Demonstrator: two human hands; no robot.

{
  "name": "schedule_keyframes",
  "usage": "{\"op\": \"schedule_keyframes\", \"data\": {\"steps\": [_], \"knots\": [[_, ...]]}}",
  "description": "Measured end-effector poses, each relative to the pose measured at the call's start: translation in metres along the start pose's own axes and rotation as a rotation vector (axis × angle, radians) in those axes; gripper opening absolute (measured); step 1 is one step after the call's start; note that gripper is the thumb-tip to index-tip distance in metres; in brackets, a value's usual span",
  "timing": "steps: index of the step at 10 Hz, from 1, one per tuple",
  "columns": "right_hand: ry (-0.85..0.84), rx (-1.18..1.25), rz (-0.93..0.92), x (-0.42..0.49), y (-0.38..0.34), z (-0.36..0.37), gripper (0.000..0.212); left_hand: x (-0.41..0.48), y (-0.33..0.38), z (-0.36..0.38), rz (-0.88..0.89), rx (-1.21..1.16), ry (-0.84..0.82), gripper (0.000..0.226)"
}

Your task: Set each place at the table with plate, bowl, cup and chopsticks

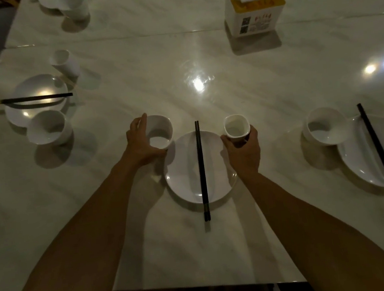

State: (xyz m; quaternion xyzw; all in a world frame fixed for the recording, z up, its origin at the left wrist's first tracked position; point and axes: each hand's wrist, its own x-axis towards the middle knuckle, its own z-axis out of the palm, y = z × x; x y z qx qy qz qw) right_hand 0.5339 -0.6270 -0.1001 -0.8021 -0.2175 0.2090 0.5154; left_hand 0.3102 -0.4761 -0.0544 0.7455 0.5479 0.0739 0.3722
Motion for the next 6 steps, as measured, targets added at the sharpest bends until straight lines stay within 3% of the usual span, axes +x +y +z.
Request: {"op": "schedule_keyframes", "data": {"steps": [4, 6], "knots": [[-0.052, -0.04, 0.034, 0.004, -0.007, -0.001, 0.074, -0.003, 0.0, 0.0, -0.05, -0.026, 0.023, 0.131], [-0.137, -0.068, -0.017, 0.007, -0.009, -0.011, 0.076, 0.003, 0.0, 0.001, -0.079, 0.137, 0.007, 0.135]]}}
